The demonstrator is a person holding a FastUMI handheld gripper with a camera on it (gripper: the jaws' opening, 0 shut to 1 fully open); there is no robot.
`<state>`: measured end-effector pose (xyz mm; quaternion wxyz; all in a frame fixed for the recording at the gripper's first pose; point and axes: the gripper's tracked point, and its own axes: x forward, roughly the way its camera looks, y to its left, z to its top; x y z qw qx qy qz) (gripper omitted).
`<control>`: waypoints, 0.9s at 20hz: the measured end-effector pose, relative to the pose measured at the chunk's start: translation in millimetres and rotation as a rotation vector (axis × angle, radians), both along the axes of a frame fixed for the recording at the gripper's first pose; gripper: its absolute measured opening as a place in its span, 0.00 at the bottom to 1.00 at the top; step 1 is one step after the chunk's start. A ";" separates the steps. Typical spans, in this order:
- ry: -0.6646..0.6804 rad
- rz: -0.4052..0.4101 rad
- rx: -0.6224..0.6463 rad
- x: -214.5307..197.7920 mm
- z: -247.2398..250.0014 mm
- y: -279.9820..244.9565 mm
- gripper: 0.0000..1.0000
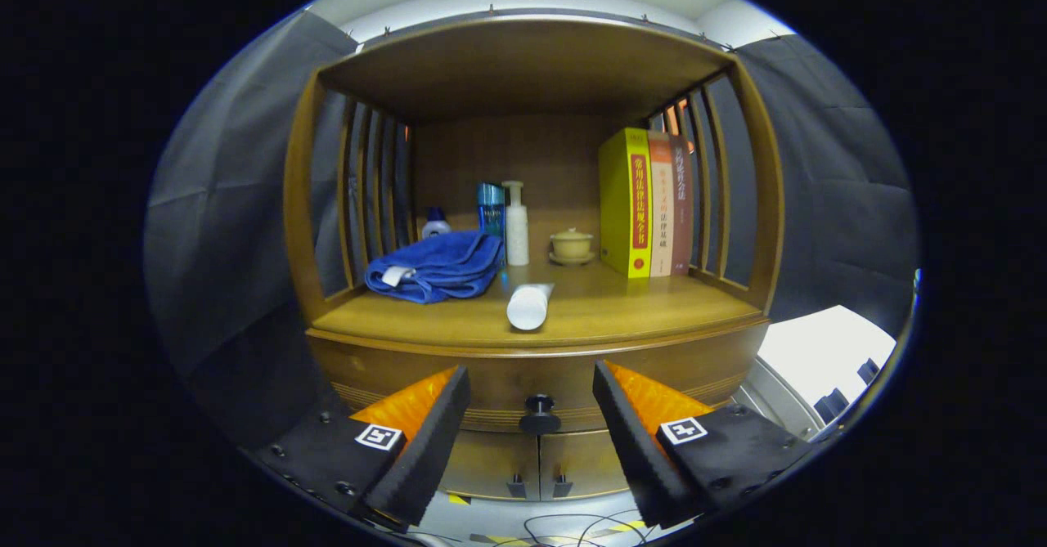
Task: Pull open the drawer, take out the items inside it, and place them on the countertop above the cabinet.
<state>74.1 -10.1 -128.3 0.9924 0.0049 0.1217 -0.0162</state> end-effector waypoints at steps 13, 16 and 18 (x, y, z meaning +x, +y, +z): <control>-0.211 -0.015 -0.041 -92.6 80.6 3.6 0.99; -0.202 -0.010 -0.047 -96.2 80.8 3.4 0.99; -0.202 -0.013 -0.040 -94.7 82.2 1.4 0.99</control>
